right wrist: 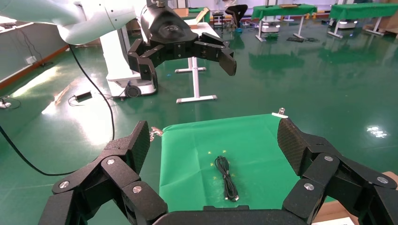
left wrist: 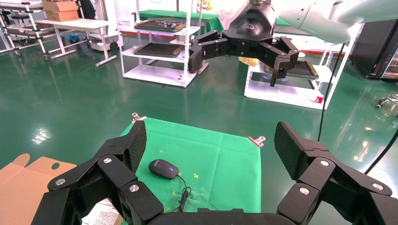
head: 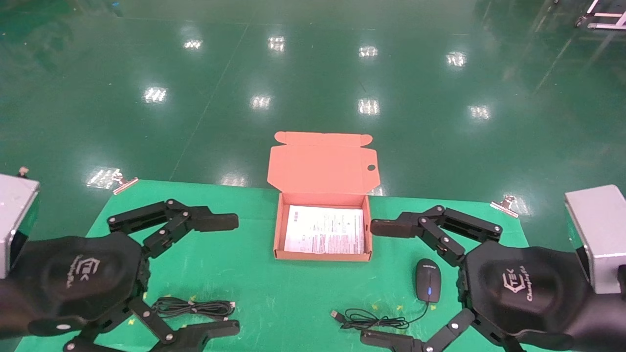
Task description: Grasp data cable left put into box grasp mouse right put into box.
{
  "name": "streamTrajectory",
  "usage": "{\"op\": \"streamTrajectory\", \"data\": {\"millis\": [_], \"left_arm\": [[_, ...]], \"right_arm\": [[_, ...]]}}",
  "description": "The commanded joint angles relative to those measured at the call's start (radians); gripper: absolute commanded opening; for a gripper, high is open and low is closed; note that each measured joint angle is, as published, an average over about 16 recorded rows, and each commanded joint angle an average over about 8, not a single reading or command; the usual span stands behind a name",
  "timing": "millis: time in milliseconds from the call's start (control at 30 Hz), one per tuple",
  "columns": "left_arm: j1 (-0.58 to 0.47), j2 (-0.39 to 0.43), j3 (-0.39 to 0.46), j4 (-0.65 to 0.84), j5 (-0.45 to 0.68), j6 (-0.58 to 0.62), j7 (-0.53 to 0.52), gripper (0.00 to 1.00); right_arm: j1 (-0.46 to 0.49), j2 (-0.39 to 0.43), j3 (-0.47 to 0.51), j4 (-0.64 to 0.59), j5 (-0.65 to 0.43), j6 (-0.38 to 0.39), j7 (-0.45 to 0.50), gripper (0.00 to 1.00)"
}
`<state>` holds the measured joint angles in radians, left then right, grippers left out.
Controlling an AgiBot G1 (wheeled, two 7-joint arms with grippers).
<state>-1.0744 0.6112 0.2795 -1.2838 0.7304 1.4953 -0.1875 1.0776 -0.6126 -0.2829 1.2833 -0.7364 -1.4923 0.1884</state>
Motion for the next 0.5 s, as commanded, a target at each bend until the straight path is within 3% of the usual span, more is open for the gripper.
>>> {"op": "streamTrajectory", "data": {"millis": [33, 500], "left_arm": [[0.000, 0.000, 0.000, 0.000, 0.000, 0.000, 0.000, 1.00], [-0.001, 0.001, 0.001, 0.001, 0.002, -0.002, 0.000, 1.00]], "right_arm": [[0.000, 0.000, 0.000, 0.000, 0.000, 0.000, 0.000, 1.00], [0.000, 0.000, 0.000, 0.000, 0.001, 0.000, 0.000, 1.00]]}}
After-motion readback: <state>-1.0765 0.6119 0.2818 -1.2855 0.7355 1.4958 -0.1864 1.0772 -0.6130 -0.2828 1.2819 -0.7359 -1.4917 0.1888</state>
